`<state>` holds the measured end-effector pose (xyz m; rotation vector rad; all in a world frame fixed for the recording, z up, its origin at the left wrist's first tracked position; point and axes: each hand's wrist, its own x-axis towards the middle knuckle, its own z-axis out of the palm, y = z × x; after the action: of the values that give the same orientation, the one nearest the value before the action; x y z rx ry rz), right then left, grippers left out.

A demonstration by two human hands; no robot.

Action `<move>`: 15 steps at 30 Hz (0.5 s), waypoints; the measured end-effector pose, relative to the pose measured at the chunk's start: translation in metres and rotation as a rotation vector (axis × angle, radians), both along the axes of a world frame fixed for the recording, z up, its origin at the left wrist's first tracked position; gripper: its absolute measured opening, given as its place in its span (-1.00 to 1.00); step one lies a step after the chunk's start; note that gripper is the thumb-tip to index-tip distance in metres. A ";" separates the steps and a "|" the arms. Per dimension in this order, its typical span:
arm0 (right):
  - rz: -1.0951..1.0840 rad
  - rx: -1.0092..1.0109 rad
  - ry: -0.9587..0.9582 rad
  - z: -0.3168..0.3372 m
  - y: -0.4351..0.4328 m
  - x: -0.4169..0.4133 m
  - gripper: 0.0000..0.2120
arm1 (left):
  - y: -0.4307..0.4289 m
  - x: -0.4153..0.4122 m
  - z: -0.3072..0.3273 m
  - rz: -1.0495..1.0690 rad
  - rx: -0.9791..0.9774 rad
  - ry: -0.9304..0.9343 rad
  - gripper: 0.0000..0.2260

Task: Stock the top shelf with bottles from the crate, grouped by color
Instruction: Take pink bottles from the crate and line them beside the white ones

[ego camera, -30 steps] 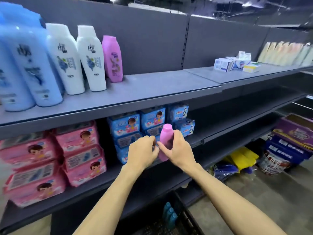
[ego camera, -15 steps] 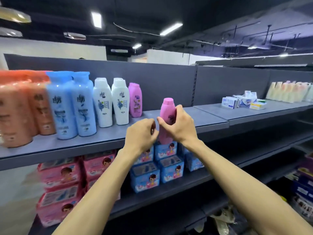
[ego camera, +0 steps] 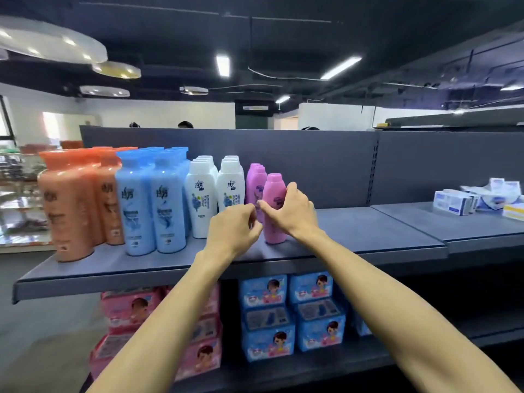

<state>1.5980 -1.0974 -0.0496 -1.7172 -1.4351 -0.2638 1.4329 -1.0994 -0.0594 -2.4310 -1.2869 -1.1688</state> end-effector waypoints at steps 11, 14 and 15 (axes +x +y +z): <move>0.024 -0.064 0.079 -0.001 0.066 0.002 -0.39 | 0.029 0.003 0.003 0.088 -0.009 0.013 -0.91; 0.033 -0.068 0.093 -0.001 0.080 0.000 -0.40 | 0.035 0.002 0.003 0.099 -0.026 0.021 -0.90; 0.036 -0.066 0.096 -0.002 0.085 -0.001 -0.40 | 0.038 0.001 0.003 0.104 -0.031 0.022 -0.90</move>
<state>1.5972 -1.0128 -0.0514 -1.7320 -1.4165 -0.1135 1.4341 -1.0613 -0.0567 -2.3593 -1.4161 -1.1002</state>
